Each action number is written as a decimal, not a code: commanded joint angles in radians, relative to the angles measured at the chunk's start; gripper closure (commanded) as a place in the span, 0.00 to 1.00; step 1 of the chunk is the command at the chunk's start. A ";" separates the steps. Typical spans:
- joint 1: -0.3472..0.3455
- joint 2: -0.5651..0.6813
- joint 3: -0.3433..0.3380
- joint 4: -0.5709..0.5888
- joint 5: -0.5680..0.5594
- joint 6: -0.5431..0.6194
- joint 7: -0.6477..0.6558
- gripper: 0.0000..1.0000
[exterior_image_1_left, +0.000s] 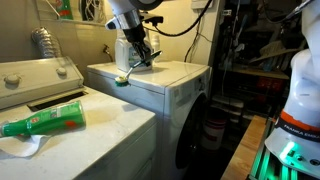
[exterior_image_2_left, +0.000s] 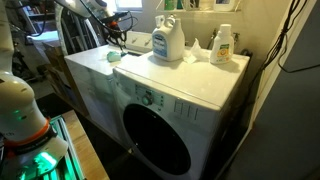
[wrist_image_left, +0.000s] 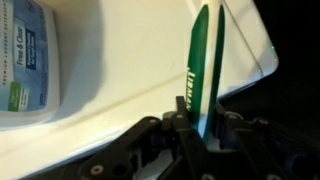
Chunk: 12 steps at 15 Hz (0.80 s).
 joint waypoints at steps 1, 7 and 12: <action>0.010 0.065 -0.022 0.011 -0.078 0.049 0.157 0.94; 0.039 0.193 -0.026 0.101 -0.098 0.074 0.254 0.94; 0.066 0.256 -0.031 0.161 -0.092 0.044 0.223 0.94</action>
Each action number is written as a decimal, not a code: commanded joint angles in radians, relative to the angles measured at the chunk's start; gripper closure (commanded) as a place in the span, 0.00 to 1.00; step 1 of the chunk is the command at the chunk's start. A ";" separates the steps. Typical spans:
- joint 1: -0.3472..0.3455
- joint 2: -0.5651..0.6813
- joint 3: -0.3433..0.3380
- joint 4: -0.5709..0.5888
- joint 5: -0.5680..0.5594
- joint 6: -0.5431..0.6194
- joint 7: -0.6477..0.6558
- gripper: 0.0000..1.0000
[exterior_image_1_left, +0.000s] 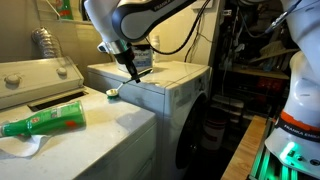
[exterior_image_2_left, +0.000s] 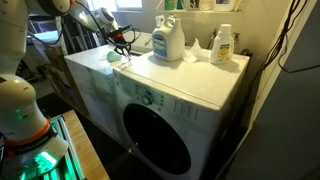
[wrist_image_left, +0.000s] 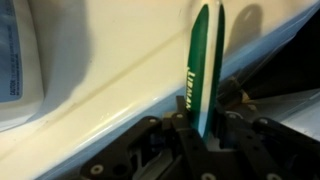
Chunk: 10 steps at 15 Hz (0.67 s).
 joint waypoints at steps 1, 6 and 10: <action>0.034 0.046 -0.014 0.048 -0.026 -0.051 -0.033 0.94; 0.048 0.026 0.013 0.018 -0.006 -0.137 -0.173 0.94; 0.049 -0.020 0.048 -0.028 0.007 -0.207 -0.279 0.94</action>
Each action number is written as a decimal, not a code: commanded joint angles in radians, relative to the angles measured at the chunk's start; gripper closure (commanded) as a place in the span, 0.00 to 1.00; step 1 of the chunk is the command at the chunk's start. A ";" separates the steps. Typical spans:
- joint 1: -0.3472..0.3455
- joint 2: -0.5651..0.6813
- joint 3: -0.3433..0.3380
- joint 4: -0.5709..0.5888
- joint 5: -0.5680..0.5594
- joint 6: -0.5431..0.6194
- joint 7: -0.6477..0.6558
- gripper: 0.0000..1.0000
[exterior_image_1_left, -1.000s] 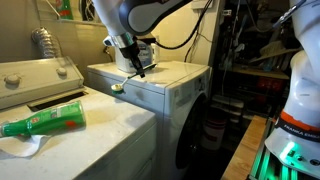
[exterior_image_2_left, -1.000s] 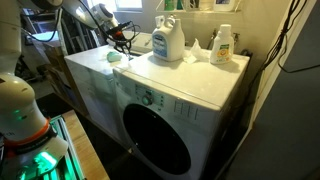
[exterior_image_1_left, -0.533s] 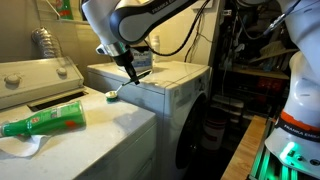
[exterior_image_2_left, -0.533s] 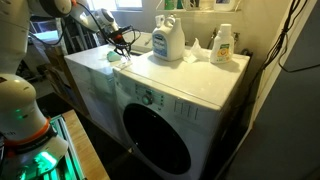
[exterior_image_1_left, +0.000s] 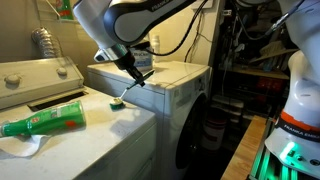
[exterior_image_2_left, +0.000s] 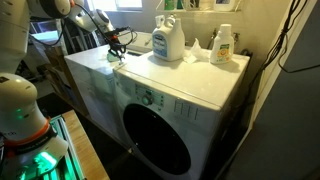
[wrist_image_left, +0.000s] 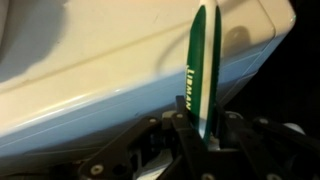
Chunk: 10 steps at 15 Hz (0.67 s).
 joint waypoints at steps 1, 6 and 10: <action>-0.002 -0.059 0.033 -0.062 0.011 -0.065 -0.100 0.94; -0.011 -0.105 0.078 -0.137 0.049 -0.081 -0.168 0.94; -0.023 -0.160 0.105 -0.232 0.120 -0.062 -0.183 0.94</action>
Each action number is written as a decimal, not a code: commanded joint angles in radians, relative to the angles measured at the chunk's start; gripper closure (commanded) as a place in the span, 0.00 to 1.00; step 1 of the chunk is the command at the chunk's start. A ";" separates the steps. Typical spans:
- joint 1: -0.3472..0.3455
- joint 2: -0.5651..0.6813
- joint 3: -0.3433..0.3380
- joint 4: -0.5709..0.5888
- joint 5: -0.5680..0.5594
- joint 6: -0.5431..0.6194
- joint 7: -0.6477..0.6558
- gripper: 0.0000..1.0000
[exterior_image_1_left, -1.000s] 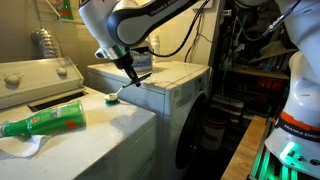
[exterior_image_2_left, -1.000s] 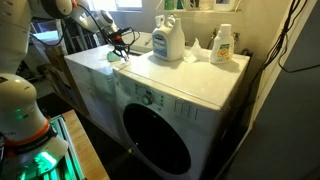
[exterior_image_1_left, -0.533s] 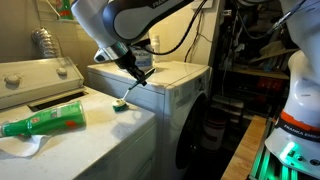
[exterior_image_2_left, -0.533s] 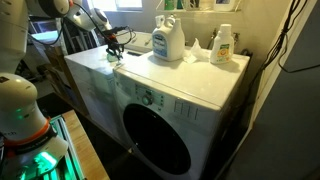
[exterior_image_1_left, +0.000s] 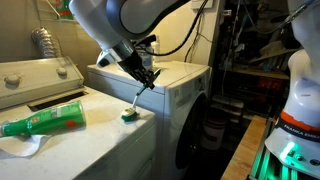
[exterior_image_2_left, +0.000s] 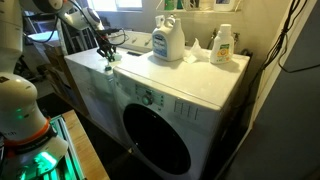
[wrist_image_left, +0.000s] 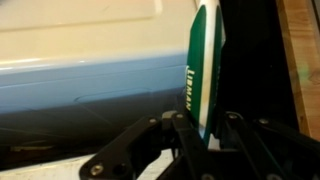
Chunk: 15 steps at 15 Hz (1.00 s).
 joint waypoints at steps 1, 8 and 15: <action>-0.026 -0.092 0.028 -0.135 0.077 0.020 -0.025 0.94; -0.061 -0.268 0.054 -0.294 0.205 0.045 -0.063 0.94; -0.162 -0.476 -0.034 -0.305 0.329 0.110 -0.078 0.94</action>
